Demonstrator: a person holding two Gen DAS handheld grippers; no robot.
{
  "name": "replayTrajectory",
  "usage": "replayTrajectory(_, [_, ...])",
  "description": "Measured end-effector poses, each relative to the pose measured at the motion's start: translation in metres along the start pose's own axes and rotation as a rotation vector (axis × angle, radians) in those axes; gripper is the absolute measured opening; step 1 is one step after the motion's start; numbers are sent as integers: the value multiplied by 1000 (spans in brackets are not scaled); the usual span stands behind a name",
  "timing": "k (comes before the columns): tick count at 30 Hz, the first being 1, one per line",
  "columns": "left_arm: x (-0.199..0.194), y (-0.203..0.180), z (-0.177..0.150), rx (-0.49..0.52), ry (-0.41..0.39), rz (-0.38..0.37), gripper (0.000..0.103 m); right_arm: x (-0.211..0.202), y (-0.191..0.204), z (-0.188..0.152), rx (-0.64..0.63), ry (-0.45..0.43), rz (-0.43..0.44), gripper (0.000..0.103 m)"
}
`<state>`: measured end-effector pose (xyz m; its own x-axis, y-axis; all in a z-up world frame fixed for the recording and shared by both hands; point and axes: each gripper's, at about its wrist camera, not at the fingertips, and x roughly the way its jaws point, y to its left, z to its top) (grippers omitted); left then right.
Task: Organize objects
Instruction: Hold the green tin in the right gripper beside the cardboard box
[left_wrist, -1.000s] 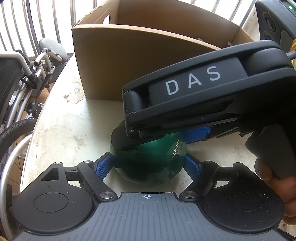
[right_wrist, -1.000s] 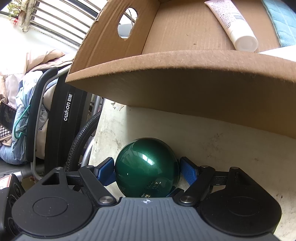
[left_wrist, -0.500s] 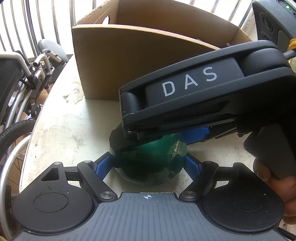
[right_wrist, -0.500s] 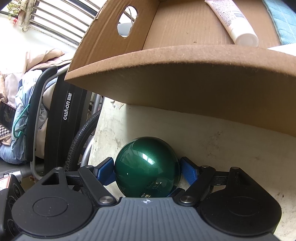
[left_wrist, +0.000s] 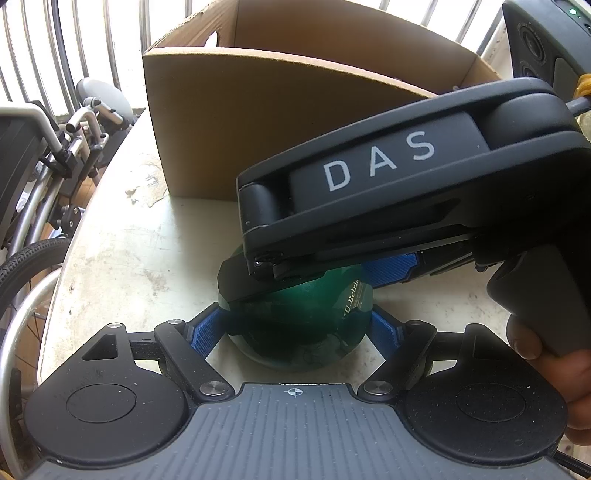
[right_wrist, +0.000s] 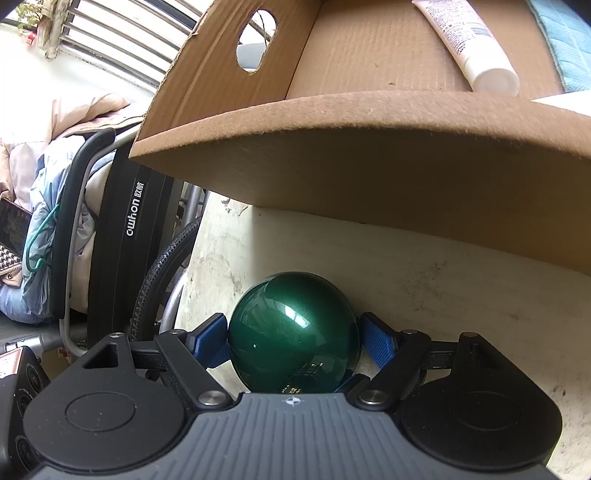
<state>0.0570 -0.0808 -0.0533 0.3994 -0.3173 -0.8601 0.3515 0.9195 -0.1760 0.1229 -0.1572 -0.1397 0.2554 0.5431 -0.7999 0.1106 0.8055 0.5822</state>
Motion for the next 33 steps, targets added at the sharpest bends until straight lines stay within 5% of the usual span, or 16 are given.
replayTrajectory(33, [-6,-13,-7,-15,9,-21,81,-2,0,-3,9,11,-7,82])
